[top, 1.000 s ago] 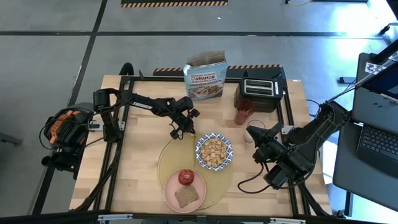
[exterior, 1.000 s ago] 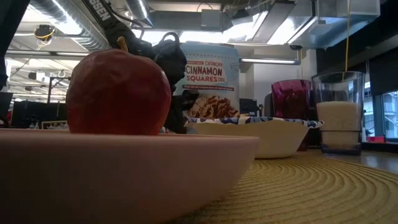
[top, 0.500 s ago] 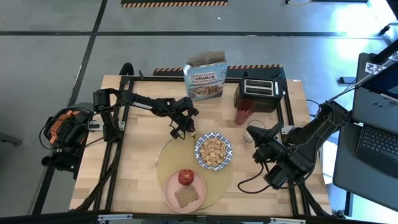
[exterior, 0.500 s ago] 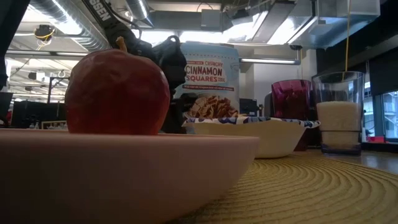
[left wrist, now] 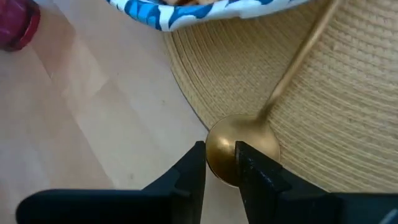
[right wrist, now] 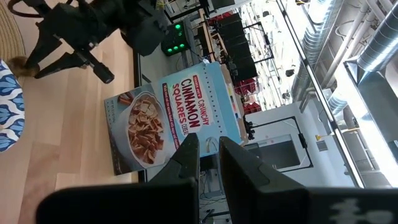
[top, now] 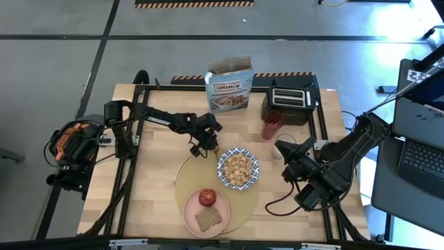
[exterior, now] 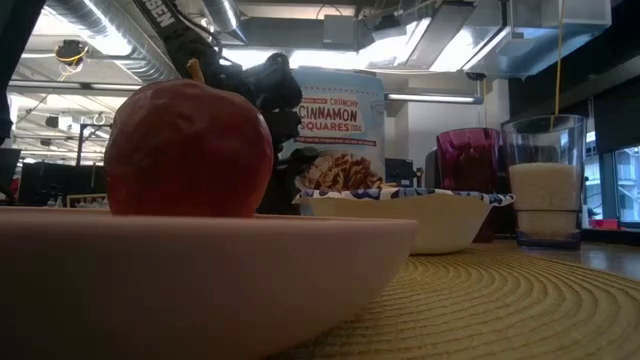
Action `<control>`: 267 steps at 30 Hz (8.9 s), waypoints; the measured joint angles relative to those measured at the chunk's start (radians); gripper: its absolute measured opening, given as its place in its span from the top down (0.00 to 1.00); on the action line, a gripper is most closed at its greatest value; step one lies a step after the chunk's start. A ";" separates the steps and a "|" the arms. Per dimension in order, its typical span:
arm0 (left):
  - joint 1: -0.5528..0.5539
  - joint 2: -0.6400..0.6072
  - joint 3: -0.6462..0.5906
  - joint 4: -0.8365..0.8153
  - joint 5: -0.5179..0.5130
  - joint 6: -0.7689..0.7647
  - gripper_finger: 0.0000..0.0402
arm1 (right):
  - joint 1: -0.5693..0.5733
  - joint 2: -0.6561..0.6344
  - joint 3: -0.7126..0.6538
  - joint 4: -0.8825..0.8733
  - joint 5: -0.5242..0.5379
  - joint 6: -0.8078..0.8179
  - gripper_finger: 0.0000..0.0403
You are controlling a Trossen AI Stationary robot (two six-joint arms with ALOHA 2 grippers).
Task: Arrange a breakfast setting
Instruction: Put the gold spoon on the table mat to the left of the white bowl, then return to Home Position
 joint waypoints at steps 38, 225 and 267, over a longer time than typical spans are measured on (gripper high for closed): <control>-0.106 -0.086 0.000 -0.148 -0.263 -0.157 1.00 | 0.000 0.001 0.000 0.007 0.000 0.000 0.92; -0.626 -0.774 0.000 -0.164 -0.403 -0.577 1.00 | -0.506 -0.361 -0.210 1.575 -1.340 -1.475 1.00; -0.720 -1.784 -0.712 0.185 -0.685 -0.673 1.00 | -0.106 -1.371 -1.050 1.897 -1.093 -1.497 1.00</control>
